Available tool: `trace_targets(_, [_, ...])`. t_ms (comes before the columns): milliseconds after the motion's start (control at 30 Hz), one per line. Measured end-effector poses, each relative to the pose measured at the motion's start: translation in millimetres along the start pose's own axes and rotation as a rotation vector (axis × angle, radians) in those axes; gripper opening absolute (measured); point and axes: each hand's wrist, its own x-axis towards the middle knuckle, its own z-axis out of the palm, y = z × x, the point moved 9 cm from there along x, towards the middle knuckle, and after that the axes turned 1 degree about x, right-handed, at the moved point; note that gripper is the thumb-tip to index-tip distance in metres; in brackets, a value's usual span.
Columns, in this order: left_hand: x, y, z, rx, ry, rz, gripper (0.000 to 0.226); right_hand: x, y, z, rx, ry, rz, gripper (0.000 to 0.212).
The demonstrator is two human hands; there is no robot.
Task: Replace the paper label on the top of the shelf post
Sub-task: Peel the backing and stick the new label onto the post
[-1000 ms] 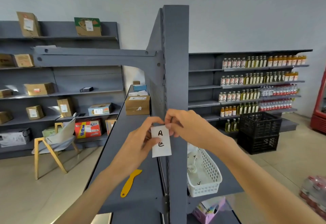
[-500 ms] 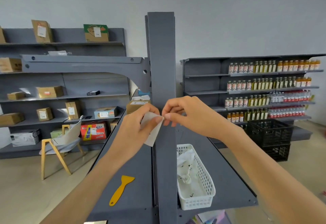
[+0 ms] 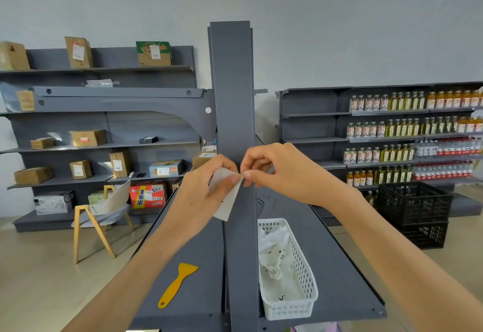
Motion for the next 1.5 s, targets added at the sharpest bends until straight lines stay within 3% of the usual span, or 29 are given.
trace_targets(267, [-1.6,1.1,8.5,0.005,-0.014,-0.021,0.01,-3.8,6.9,-1.1,0.046,-0.013,0.021,0.009])
trace_targets(400, [-3.8,3.4,3.7,-0.009,0.108,0.011,0.024,-6.9,13.4,-3.1,0.12,-0.008,0.047,0.01])
trace_targets(500, [-7.6,16.8,1.7,0.17,0.189,0.122,0.025,-10.6,17.5,-5.4,0.185,0.002,0.064,0.009])
trace_targets(600, [-9.9,29.6,9.7,0.361,0.172,0.231,0.021,-12.5,18.0,-6.1,0.211,-0.008,0.074,0.01])
trace_targets(933, [-4.2,42.3,24.8,0.563,0.091,0.278,0.018,-17.0,23.0,-6.8,0.226,-0.069,0.119,0.015])
trace_targets(1100, [-2.4,43.4,26.1,0.552,0.105,0.263,0.019,-17.7,27.4,-6.2,0.193,-0.09,0.107,0.017])
trace_targets(1333, [0.7,39.7,15.0,0.39,0.185,0.184,0.02,-8.9,51.6,-8.8,-0.006,0.006,0.08,0.007])
trace_targets(1500, [8.0,41.0,13.9,0.348,0.211,0.194,0.017,-4.6,84.7,2.2,-0.007,0.013,0.158,0.006])
